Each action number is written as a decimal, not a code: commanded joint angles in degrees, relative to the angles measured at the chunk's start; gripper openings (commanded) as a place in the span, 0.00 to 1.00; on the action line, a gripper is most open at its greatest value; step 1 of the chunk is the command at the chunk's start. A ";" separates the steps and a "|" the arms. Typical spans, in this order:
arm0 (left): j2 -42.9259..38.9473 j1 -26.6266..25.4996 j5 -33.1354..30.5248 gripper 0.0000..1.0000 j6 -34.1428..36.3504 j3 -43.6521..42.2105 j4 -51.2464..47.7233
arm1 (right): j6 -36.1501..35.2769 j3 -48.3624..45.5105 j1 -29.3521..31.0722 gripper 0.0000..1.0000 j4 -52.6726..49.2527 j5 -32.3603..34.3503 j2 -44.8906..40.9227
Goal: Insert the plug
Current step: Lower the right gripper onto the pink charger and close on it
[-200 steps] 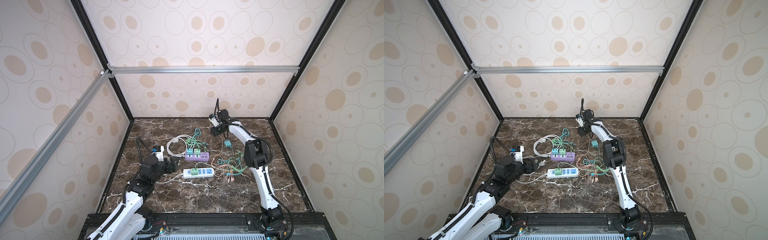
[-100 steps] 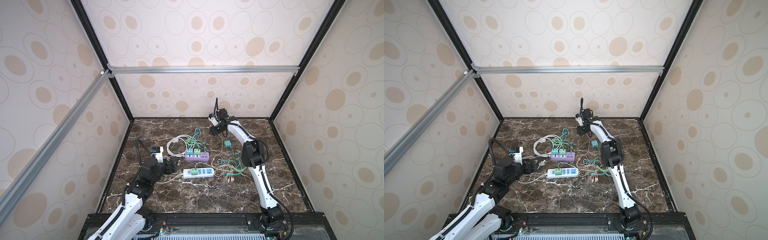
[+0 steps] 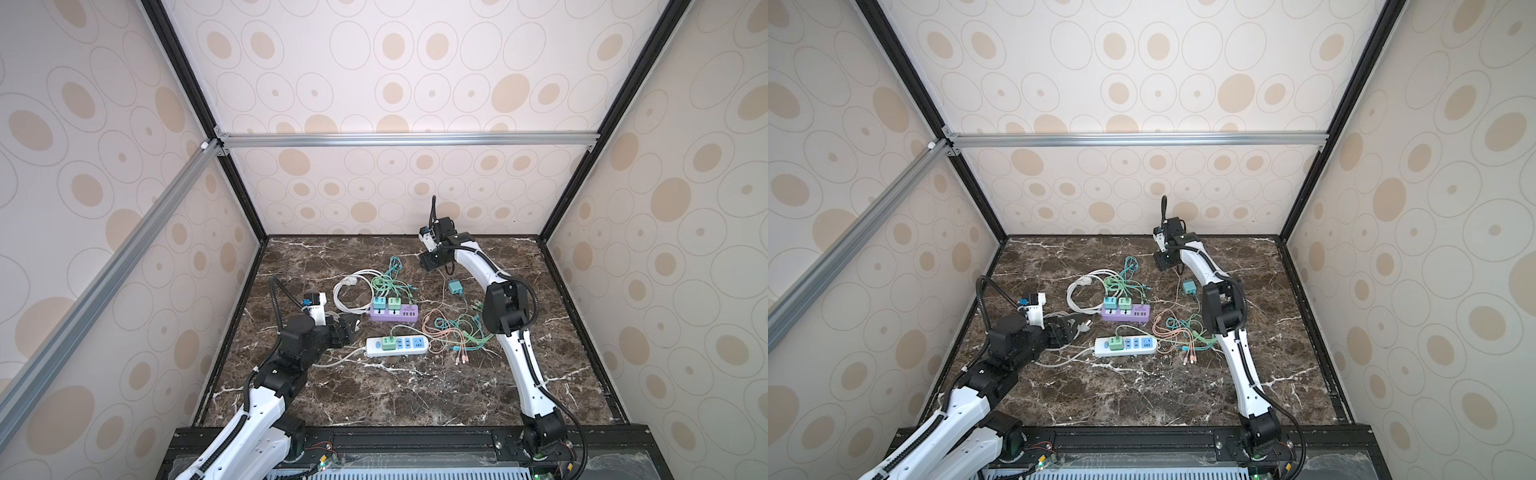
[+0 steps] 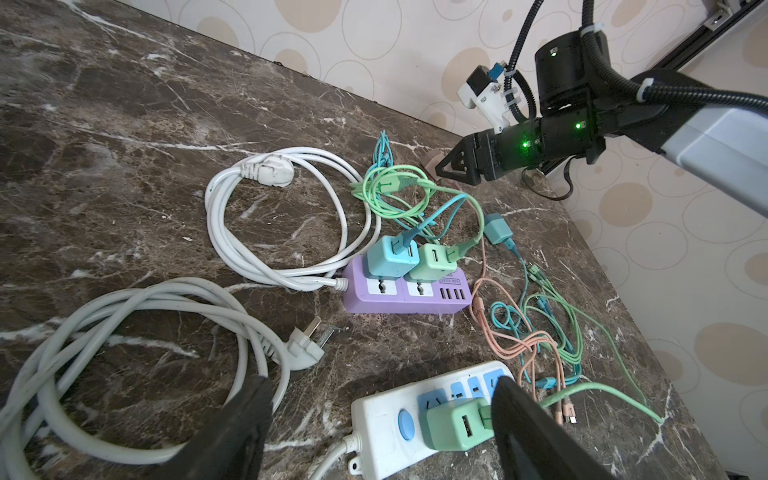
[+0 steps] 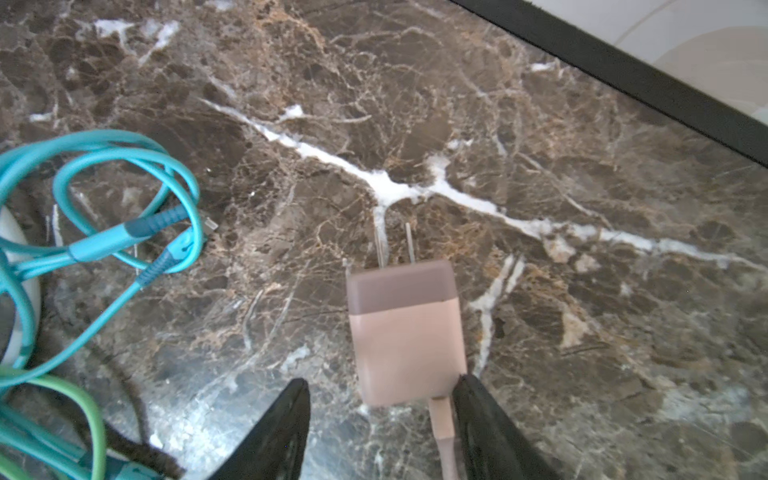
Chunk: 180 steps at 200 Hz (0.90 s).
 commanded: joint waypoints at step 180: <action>-1.44 0.44 -1.45 0.83 -0.68 -0.68 0.89 | 2.67 3.12 -0.17 0.54 0.63 0.54 4.69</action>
